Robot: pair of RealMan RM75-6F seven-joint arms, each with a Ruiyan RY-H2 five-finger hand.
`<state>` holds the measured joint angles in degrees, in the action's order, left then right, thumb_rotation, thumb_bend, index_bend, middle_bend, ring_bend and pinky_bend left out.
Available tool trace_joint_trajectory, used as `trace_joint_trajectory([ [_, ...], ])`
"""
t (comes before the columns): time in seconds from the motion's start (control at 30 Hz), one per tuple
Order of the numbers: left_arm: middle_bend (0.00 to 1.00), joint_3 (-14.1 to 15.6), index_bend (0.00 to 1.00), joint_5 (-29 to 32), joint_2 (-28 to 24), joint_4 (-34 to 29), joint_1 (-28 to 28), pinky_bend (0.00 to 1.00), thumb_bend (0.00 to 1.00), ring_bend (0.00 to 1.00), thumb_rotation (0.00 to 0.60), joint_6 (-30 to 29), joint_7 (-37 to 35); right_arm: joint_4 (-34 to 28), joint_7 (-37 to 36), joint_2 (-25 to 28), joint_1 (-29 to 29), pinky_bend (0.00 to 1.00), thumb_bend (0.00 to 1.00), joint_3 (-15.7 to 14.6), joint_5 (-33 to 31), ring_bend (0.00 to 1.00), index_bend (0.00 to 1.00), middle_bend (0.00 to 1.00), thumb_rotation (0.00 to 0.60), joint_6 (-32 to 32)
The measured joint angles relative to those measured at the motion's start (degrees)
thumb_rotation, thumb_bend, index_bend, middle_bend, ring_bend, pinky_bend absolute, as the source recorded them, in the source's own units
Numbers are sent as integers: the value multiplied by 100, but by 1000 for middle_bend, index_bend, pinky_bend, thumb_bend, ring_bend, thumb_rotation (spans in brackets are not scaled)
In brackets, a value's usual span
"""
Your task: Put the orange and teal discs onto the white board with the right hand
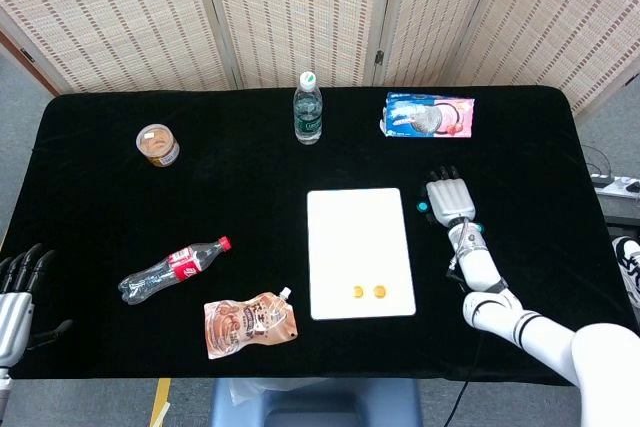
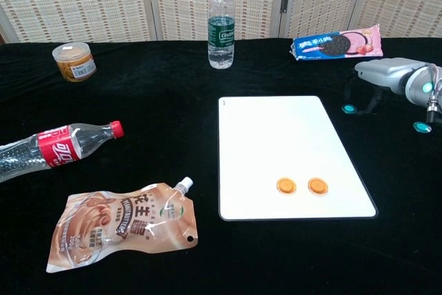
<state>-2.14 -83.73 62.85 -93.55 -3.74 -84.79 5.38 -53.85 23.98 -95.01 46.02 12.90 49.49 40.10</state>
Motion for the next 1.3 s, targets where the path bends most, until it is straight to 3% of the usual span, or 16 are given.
trace_joint_trajectory([
  [0.97,0,-8,0,81,43,79,-15,0,157,0,600,67,-16,450,-42,-327,175,0,379,-11,26,48,494,186,600,-115],
  [1.17,0,-21,0,90,28,89,-20,0,156,0,600,66,-29,185,-136,-183,159,0,387,3,166,52,504,191,600,-28],
  [1.3,0,-23,0,85,30,108,-15,0,156,0,600,51,-36,-307,-239,86,124,0,387,-2,345,43,504,190,600,44],
])
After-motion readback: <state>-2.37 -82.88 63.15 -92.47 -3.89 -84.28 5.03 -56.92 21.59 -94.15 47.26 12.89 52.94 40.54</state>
